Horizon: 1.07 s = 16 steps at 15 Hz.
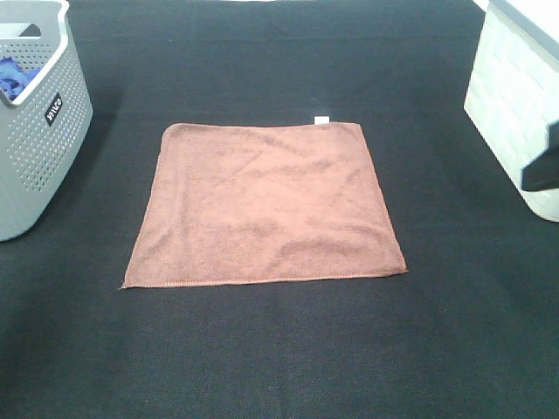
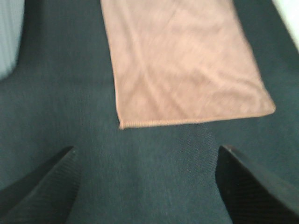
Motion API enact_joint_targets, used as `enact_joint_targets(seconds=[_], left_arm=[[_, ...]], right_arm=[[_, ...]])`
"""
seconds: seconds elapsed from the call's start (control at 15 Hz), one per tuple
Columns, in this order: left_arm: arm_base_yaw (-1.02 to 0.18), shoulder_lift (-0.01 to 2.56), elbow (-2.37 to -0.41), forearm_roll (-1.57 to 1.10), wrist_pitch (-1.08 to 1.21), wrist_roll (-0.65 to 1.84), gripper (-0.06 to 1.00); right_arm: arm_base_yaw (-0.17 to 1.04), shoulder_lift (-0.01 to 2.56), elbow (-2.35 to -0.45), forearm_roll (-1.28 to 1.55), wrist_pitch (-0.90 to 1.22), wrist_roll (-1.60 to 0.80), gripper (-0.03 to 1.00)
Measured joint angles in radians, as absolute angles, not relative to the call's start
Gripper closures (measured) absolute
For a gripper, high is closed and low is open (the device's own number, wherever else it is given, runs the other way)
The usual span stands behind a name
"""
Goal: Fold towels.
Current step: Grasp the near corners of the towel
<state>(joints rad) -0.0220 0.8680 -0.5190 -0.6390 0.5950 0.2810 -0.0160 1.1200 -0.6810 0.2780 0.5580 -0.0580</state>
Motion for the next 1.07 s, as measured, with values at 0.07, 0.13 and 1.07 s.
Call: enact_joint_targets(seconds=[0.07,0.13,1.07], left_arm=[[-0.022,0.949,-0.521,-0.679,0.581,0.306,0.19],[-0.022,0.949,-0.521,-0.679,0.581,0.306,0.19],[-0.022,1.806,-0.755,-1.251,0.555,0.865,0.22]], right_arm=[[-0.016,1.176,-0.698,0.291,0.539,-0.058,0.28],[-0.016,1.176,-0.698,0.291,0.539,-0.058,0.28],[-0.016,1.839,-1.061,0.68,0.735,-0.556,0.28]])
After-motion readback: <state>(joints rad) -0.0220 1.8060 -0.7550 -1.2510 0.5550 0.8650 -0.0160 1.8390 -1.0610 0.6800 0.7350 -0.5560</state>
